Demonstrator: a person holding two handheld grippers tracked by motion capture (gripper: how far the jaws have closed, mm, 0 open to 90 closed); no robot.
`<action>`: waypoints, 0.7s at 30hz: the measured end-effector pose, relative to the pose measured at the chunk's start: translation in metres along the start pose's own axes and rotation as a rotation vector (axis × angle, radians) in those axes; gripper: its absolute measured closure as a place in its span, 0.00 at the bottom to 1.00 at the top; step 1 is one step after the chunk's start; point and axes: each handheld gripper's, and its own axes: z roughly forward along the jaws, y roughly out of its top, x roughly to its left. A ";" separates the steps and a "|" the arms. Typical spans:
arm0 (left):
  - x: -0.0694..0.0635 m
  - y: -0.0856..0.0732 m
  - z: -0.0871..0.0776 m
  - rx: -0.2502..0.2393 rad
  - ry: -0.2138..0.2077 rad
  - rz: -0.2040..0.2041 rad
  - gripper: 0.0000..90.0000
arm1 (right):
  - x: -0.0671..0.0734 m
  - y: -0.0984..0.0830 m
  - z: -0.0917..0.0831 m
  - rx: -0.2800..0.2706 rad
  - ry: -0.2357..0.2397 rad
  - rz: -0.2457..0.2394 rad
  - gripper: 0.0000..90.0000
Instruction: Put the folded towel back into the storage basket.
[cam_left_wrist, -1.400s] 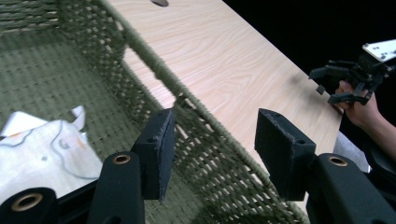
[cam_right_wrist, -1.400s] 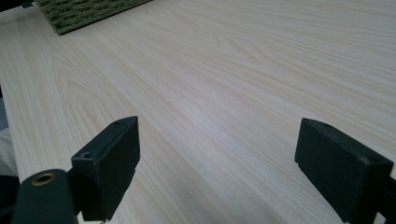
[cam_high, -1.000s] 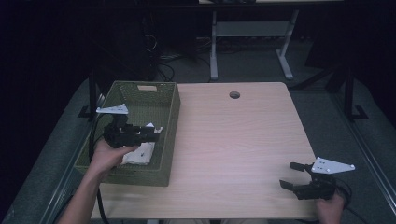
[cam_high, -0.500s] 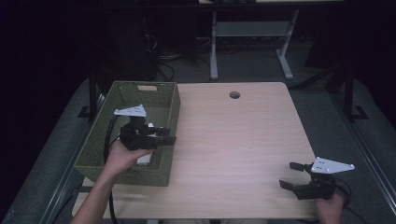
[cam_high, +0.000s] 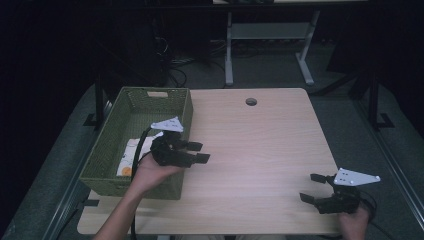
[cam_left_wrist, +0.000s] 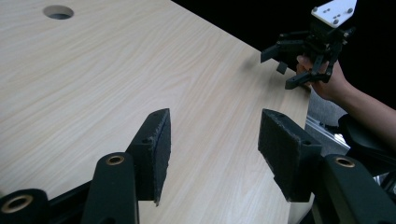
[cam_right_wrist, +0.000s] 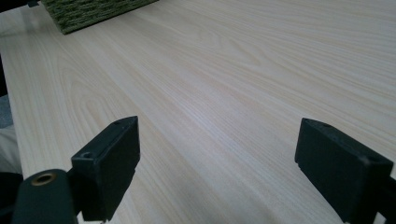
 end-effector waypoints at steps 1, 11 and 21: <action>-0.002 0.001 0.003 0.001 -0.001 0.003 0.49 | 0.000 0.000 0.000 -0.001 0.001 0.000 0.15; -0.024 0.007 0.037 0.017 0.000 0.029 0.48 | 0.000 0.000 0.000 -0.003 0.002 0.000 0.15; -0.046 -0.002 0.068 0.041 0.019 0.057 0.44 | 0.001 -0.001 -0.001 0.002 0.002 0.001 0.15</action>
